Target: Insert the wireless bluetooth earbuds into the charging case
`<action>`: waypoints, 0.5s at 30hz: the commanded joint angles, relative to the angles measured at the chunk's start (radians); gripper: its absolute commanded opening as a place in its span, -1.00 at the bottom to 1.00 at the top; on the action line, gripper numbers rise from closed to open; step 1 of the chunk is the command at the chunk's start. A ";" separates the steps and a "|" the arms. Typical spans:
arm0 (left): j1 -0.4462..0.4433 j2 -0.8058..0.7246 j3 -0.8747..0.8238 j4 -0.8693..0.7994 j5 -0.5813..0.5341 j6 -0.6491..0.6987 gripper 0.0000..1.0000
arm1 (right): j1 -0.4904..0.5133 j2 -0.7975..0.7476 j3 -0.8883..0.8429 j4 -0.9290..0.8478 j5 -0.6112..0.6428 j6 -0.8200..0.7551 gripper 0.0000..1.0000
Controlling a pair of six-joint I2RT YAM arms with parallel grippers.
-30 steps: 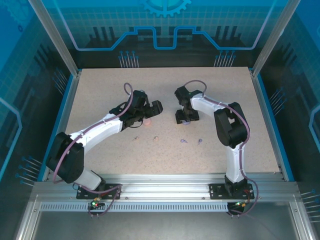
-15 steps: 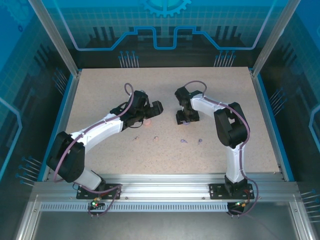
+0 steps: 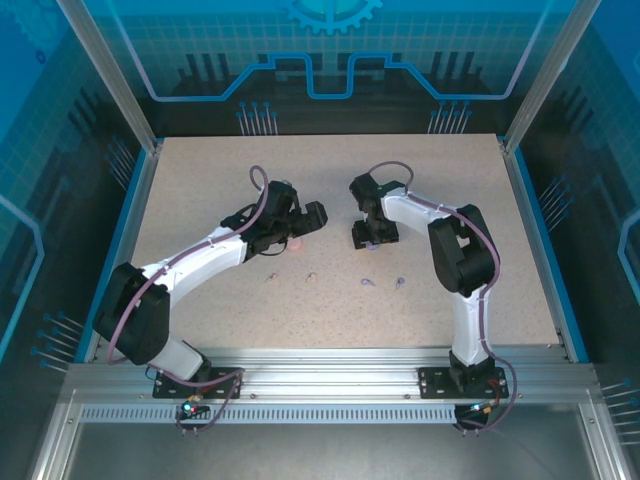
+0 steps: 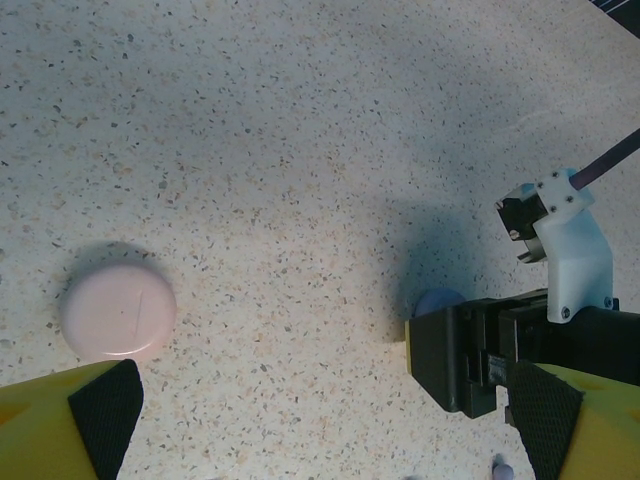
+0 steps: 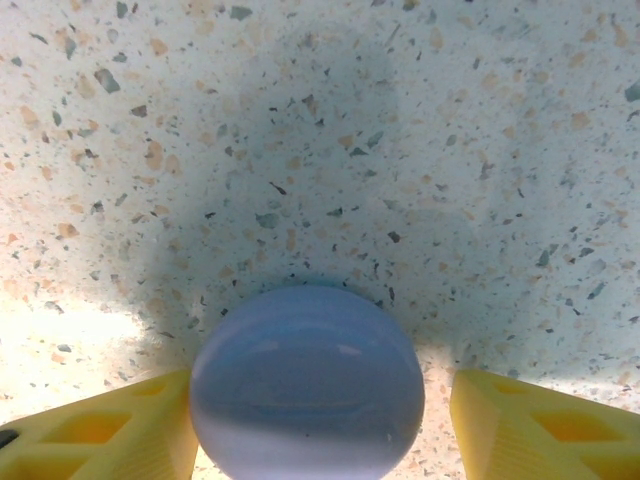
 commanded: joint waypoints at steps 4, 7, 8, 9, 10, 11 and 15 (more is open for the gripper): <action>-0.009 0.008 0.037 -0.012 0.008 -0.008 0.97 | 0.015 -0.004 0.060 -0.041 0.016 0.018 0.33; -0.010 0.008 0.036 -0.012 0.007 -0.009 0.98 | 0.014 -0.003 0.070 -0.041 0.002 0.024 0.33; -0.009 0.008 0.037 -0.011 0.008 -0.010 0.97 | 0.015 -0.001 0.074 -0.042 -0.002 0.024 0.33; -0.009 0.011 0.038 -0.011 0.009 -0.009 0.97 | 0.015 0.002 0.077 -0.046 -0.003 0.024 0.33; -0.010 0.010 0.038 -0.012 0.009 -0.011 0.97 | 0.015 0.003 0.079 -0.047 -0.004 0.025 0.33; -0.010 0.011 0.038 -0.011 0.009 -0.010 0.97 | 0.015 0.005 0.078 -0.047 -0.003 0.025 0.32; -0.010 0.010 0.038 -0.011 0.008 -0.010 0.97 | 0.015 0.006 0.070 -0.047 0.001 0.024 0.33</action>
